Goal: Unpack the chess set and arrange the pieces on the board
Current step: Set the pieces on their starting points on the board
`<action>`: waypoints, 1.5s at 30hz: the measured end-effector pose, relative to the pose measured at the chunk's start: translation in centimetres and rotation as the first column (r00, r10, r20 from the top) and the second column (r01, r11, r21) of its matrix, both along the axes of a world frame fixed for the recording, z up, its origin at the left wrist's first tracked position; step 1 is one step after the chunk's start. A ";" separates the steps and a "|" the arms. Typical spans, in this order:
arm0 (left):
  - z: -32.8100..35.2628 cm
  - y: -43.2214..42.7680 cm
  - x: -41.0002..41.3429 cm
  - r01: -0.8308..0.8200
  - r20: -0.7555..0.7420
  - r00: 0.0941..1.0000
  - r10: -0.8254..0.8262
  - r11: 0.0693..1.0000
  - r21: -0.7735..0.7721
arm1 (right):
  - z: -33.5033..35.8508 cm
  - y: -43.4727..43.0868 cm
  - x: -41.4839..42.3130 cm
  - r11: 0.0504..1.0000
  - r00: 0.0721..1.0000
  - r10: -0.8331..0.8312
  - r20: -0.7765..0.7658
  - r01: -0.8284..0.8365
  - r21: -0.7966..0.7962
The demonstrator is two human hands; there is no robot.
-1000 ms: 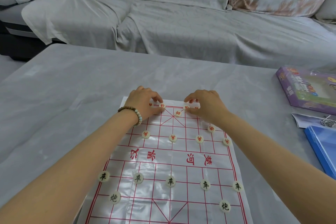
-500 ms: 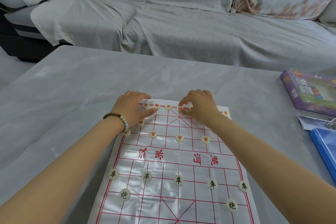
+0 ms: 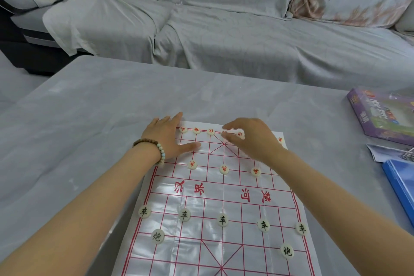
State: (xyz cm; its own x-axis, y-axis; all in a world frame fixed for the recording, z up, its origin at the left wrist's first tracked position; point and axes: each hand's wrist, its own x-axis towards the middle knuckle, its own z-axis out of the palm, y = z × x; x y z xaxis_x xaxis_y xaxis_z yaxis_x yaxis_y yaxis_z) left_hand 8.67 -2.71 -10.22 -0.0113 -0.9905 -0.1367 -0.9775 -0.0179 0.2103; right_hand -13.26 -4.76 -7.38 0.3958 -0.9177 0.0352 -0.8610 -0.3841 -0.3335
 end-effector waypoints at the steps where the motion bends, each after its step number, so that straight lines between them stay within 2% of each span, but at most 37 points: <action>1: -0.1 -0.1 0.0 -0.004 0.011 1.000 0.004 1.000 0.000 | 0.2 1.1 -0.4 0.998 0.999 0.038 0.010 -0.039 0.054; 5: -0.2 -0.4 -0.1 -0.010 0.079 0.997 0.010 1.000 -0.001 | -0.7 4.1 -2.0 0.942 0.960 0.266 -0.084 -0.240 0.235; 13: 0.1 -1.3 0.2 -0.043 0.104 0.994 0.040 0.999 0.031 | -1.8 3.5 -1.2 0.896 0.941 0.324 -0.095 -0.273 0.351; 27: 0.3 -5.6 6.1 -0.073 0.201 0.978 0.063 0.997 0.040 | -2.6 -1.6 5.3 0.903 0.938 0.336 -0.084 -0.295 0.313; 31: 0.6 -6.8 7.3 -0.029 0.241 0.970 0.020 0.999 0.032 | -2.8 -2.9 6.6 0.905 0.942 0.331 -0.060 -0.299 0.302; 42: 0.8 -7.6 8.2 0.036 0.256 0.966 -0.041 0.999 0.021 | -2.4 -3.3 7.4 0.922 0.946 0.318 -0.060 -0.294 0.251; 45: 1.5 -7.5 8.2 0.022 0.215 0.977 -0.010 0.999 -0.050 | -1.6 -2.5 7.2 0.946 0.969 0.248 0.017 -0.246 0.210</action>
